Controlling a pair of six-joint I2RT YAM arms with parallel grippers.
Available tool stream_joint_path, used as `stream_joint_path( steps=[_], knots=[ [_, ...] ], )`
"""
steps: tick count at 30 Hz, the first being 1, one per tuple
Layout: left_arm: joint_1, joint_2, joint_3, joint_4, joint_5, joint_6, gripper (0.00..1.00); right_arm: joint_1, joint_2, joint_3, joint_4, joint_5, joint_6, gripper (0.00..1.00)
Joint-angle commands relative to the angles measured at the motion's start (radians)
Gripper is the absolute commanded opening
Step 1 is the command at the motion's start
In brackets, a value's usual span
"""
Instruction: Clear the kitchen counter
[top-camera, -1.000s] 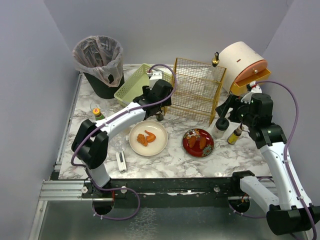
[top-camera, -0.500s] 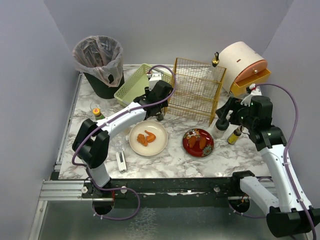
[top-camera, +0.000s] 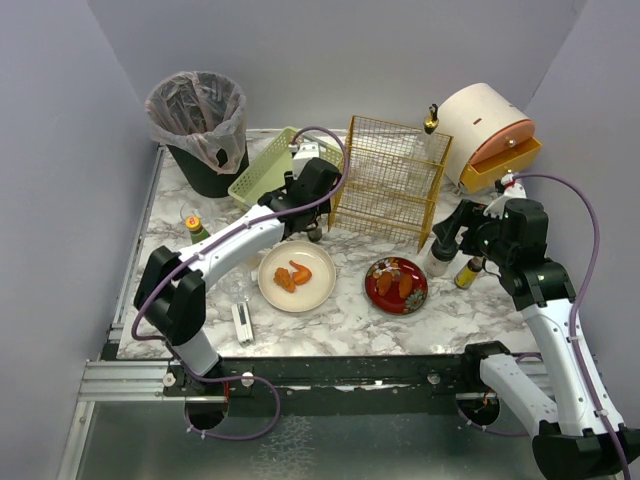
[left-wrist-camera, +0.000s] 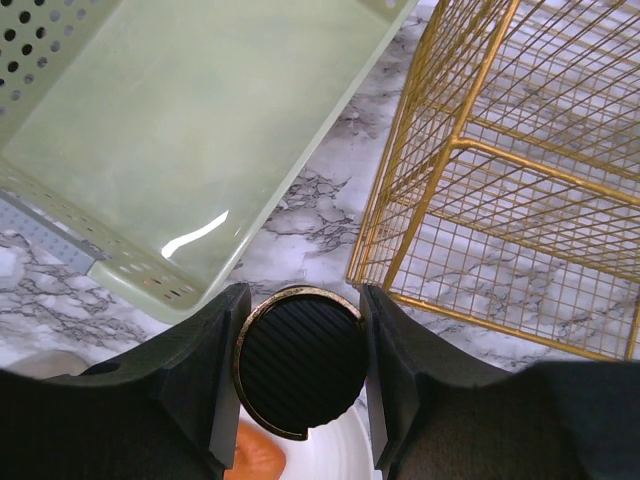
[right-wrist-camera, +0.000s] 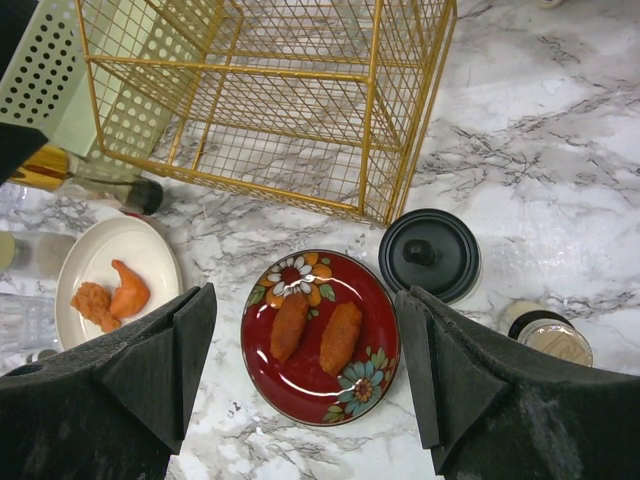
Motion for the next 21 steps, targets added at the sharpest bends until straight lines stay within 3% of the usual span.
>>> stream_joint_path(
  steps=[1, 10, 21],
  knots=[
    [-0.004, -0.101, 0.082, -0.026, 0.009, 0.053, 0.34, -0.005, 0.000, -0.011, -0.011, 0.020, -0.012, 0.79],
    [-0.007, -0.114, 0.266, -0.127, 0.105, 0.157, 0.31, -0.005, 0.000, -0.008, -0.014, 0.017, -0.018, 0.77],
    [-0.009, -0.001, 0.585, -0.205, 0.246, 0.264, 0.26, -0.005, -0.012, -0.005, -0.034, 0.024, -0.027, 0.77]
  ],
)
